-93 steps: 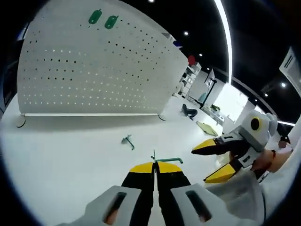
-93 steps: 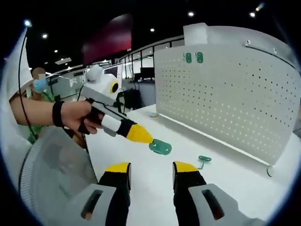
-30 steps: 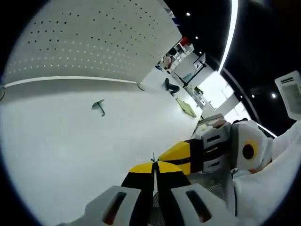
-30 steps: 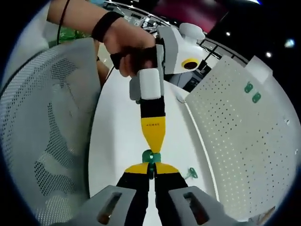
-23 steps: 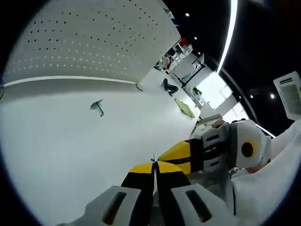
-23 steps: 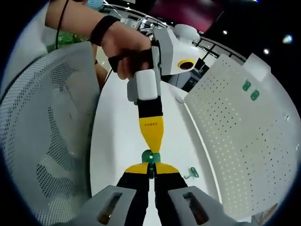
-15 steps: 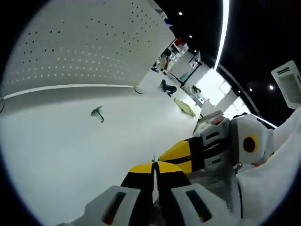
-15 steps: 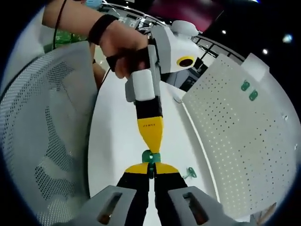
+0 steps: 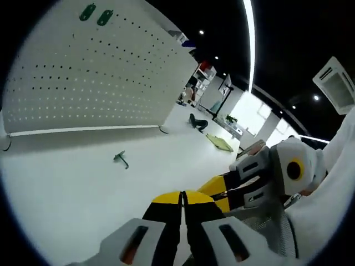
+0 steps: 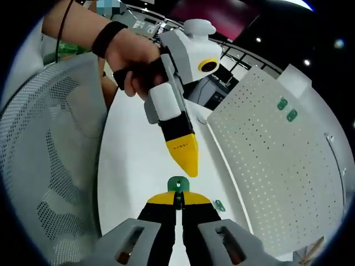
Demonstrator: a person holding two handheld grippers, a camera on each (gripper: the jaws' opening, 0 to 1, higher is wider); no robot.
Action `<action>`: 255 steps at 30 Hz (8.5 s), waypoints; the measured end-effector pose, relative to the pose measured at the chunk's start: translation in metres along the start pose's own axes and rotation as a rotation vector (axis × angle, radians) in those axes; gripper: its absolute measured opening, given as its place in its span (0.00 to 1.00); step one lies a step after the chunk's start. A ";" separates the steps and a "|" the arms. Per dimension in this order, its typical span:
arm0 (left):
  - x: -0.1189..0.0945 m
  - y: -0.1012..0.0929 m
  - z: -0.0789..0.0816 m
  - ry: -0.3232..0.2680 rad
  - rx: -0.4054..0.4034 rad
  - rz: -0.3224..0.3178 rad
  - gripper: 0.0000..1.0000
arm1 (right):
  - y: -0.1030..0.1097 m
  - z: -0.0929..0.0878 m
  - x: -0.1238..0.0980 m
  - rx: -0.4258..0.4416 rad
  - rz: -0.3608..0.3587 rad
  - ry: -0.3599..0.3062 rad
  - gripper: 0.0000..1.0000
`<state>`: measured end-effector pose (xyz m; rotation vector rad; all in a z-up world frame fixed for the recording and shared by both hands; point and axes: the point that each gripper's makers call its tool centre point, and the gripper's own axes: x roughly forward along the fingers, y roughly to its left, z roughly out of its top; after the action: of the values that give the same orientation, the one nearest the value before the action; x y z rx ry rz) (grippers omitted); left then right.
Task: Insert the hook assembly into the mounting plate slot until the hook locks in place.
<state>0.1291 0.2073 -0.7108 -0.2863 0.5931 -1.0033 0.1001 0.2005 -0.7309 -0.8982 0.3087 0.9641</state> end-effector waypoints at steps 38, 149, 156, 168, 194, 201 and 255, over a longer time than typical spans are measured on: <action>-0.023 -0.007 0.008 -0.113 0.166 0.046 0.26 | -0.068 0.006 -0.023 0.445 -0.238 -0.091 0.01; -0.087 0.012 0.003 -0.221 0.386 0.318 0.86 | -0.306 0.086 0.013 0.824 -0.625 -0.417 0.01; -0.089 0.012 0.007 -0.227 0.392 0.317 0.85 | -0.309 0.089 0.017 0.824 -0.625 -0.415 0.01; -0.091 0.013 0.006 -0.218 0.397 0.316 0.86 | -0.326 0.093 0.022 0.821 -0.649 -0.417 0.01; -0.100 0.016 0.014 -0.265 0.379 0.314 0.85 | -0.354 0.092 0.033 0.825 -0.735 -0.391 0.01; -0.099 0.017 0.012 -0.253 0.380 0.312 0.85 | -0.359 0.092 0.040 0.856 -0.732 -0.390 0.01; -0.110 0.031 0.007 -0.238 0.365 0.336 0.82 | -0.371 0.085 0.067 0.756 -0.806 -0.215 0.01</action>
<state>0.1116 0.3167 -0.6835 0.0206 0.2227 -0.7207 0.4270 0.2100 -0.5259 -0.1630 0.0852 0.1412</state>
